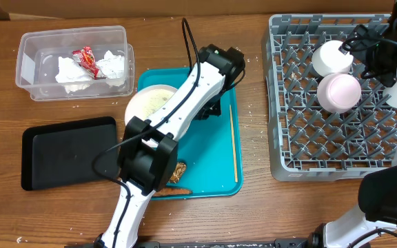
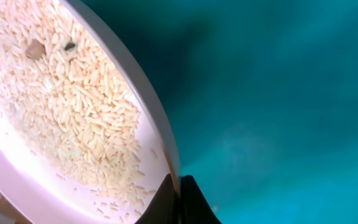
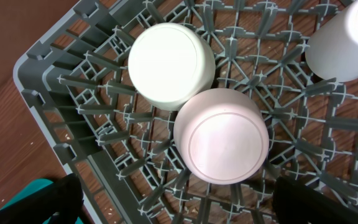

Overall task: Sort waste into correct bins and load items into the dishwasher
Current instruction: 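Lift the plate and carry it left over the black tray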

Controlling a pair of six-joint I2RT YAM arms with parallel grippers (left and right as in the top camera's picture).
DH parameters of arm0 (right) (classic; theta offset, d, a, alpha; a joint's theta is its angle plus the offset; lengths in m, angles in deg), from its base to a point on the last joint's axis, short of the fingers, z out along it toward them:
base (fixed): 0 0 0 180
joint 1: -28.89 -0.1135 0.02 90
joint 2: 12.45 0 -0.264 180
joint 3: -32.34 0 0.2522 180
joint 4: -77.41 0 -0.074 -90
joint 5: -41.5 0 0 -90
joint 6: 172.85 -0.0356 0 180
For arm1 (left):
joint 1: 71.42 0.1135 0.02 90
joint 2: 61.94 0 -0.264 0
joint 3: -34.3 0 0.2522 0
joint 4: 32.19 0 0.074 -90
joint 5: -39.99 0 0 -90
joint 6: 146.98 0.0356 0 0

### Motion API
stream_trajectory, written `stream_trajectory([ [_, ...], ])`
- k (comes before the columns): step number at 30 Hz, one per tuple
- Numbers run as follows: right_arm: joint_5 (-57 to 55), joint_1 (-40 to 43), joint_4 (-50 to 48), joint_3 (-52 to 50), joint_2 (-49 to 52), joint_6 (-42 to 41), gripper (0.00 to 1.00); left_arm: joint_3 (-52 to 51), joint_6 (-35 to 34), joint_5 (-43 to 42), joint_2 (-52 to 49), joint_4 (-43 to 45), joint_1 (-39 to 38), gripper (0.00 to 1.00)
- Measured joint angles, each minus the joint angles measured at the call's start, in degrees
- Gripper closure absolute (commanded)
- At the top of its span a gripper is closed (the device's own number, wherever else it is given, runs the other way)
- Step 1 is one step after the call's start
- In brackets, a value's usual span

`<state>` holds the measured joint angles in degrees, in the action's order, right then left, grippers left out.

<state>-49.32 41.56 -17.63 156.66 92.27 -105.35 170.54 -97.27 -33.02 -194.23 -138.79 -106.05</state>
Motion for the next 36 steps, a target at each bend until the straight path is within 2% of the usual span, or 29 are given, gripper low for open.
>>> stream_trajectory([
  [4, 0.00, -0.02, 0.02, 0.00, 0.00, 0.04, 0.00, 1.99, -2.73, 2.03, 0.00, -3.50, 0.20, 0.96],
  [13, -0.02, 0.00, 0.00, 0.00, 0.00, 0.04, 0.00, 2.67, -4.72, 2.47, 1.18, -3.61, 3.76, 0.96],
  [23, -0.02, -0.02, 0.00, 0.00, 0.00, 0.02, 0.00, 2.67, -2.58, -3.54, 8.92, -3.72, 15.30, 0.96],
  [36, 0.00, 0.00, 0.02, 0.00, 0.00, 0.04, 0.00, -0.26, -0.04, -10.01, 9.20, -3.78, 25.73, 0.96],
])
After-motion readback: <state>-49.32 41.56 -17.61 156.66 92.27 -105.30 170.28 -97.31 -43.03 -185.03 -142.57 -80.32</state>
